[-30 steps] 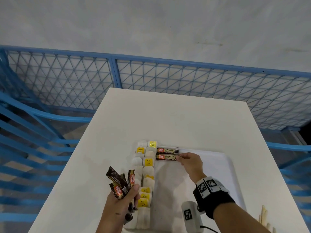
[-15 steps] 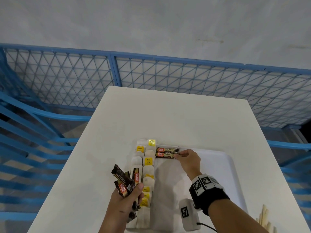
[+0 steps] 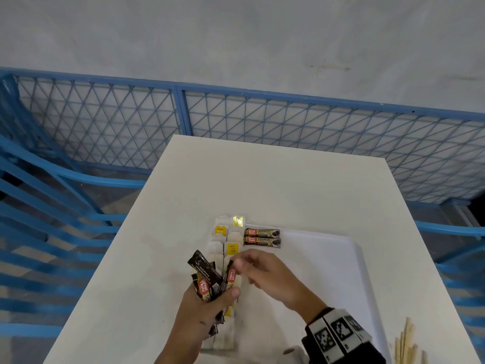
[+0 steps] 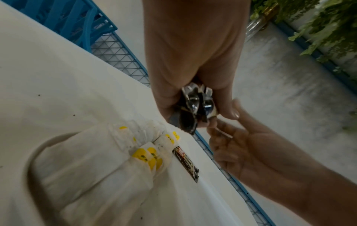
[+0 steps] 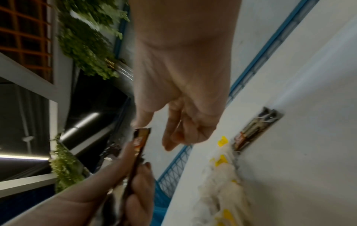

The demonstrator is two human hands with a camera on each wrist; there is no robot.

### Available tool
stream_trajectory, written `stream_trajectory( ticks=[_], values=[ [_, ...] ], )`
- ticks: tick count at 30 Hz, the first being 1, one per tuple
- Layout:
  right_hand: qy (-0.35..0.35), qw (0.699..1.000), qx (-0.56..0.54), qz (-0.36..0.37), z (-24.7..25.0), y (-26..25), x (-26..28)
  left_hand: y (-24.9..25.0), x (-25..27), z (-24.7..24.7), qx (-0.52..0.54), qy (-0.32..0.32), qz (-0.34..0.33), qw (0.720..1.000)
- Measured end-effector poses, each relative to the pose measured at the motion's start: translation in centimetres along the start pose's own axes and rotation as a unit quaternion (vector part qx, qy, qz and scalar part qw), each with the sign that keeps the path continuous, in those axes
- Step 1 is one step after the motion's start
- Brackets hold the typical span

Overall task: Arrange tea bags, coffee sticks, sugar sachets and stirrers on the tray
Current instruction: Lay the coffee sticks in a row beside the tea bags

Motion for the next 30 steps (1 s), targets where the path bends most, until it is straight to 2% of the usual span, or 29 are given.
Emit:
stream_trajectory(
  ticks=[3, 8, 13, 16, 19, 23, 25, 27, 30],
  values=[
    [-0.033, 0.999, -0.008, 0.023, -0.5, -0.9, 0.8, 0.3, 0.5, -0.2, -0.023, -0.021, -0.011, 0.999],
    [0.008, 0.997, -0.076, 0.000, -0.2, -1.5, 1.1, 0.6, 1.1, -0.3, -0.009, -0.013, -0.025, 1.000],
    [0.047, 0.982, -0.180, -0.018, 0.2, -1.8, 1.6, 0.4, 1.0, 0.0, 0.027, -0.008, -0.007, 1.000],
    [0.034, 0.981, -0.185, -0.041, 0.3, -1.9, 1.9, 0.4, 1.0, 0.3, 0.045, -0.008, 0.006, 0.999],
    [-0.026, 0.992, -0.120, -0.040, 0.3, -2.0, 2.2, 0.7, 0.9, 0.4, 0.034, -0.009, -0.005, 0.999],
    [-0.104, 0.993, 0.037, 0.028, -0.1, -2.6, 3.1, 1.4, 1.9, -0.6, -0.004, -0.032, -0.024, 0.999],
    [-0.133, 0.988, 0.066, 0.053, -0.6, -2.6, 3.2, 1.5, 1.7, -0.8, -0.010, -0.045, -0.042, 0.998],
    [-0.148, 0.983, 0.083, 0.066, -0.8, -2.4, 3.2, 1.7, 1.5, -0.6, -0.010, -0.045, -0.046, 0.998],
    [-0.131, 0.986, 0.083, 0.058, -1.0, -2.2, 3.1, 1.8, 1.2, -0.2, 0.007, -0.037, -0.046, 0.998]
  ],
)
Point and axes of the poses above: each hand's wrist, its own x-axis away from the middle knuckle, its own z-axis out of the back of the hand, y = z × x, the point moved 1 cm from there along -x, towards the middle knuckle, and after that the axes turned 13 degrees about z, right-handed, at the moved point
